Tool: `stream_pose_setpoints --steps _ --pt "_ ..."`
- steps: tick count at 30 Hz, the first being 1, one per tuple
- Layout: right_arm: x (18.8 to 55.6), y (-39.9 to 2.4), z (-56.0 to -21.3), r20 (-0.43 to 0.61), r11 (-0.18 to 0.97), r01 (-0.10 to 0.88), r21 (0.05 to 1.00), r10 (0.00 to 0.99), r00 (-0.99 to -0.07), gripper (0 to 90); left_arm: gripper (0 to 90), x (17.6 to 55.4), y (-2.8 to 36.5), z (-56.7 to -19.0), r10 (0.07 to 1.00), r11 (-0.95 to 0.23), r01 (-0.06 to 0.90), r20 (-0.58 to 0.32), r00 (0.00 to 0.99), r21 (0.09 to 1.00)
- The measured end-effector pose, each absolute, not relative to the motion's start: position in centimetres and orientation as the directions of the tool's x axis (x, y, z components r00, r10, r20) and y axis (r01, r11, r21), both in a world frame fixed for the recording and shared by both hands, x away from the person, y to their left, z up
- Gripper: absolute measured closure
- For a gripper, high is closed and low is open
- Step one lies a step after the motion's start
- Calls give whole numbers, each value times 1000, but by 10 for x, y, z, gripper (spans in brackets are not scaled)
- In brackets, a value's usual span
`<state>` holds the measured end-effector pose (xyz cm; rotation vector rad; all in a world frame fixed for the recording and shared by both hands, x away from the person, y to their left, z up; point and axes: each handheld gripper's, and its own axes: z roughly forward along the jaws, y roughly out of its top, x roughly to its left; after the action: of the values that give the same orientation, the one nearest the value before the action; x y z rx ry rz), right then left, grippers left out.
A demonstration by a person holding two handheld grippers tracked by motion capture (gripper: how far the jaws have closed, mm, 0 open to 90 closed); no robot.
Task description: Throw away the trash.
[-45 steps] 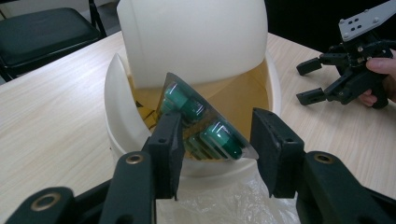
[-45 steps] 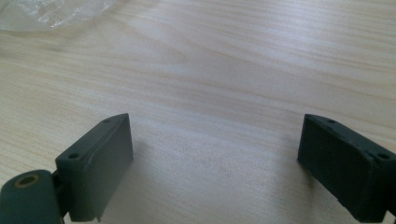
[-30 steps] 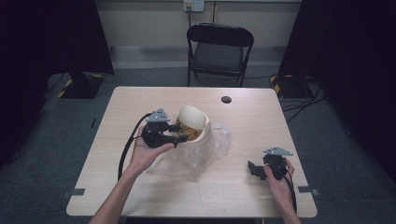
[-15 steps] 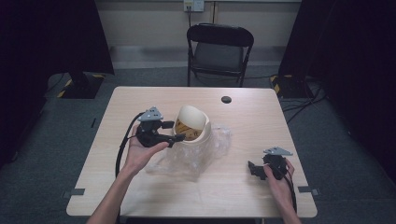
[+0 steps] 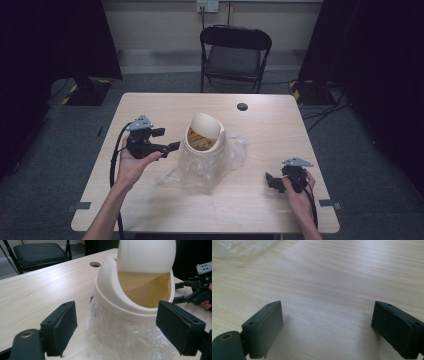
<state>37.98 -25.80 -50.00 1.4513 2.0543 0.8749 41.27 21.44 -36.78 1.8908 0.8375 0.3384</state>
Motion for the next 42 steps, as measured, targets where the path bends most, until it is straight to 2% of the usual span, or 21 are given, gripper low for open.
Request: stream_pose_setpoints --steps 15,24,42 --pt "380 -258 -500 -17 235 642 729 945 -327 94 161 399 254 -379 754 -235 450 -130 644 862" --pt "380 -258 -500 -17 235 643 729 945 -327 94 161 393 273 -399 778 -251 488 -126 615 836" --pt "380 -258 -500 -17 235 643 729 945 -327 94 161 384 308 -450 859 -237 606 -127 495 759"
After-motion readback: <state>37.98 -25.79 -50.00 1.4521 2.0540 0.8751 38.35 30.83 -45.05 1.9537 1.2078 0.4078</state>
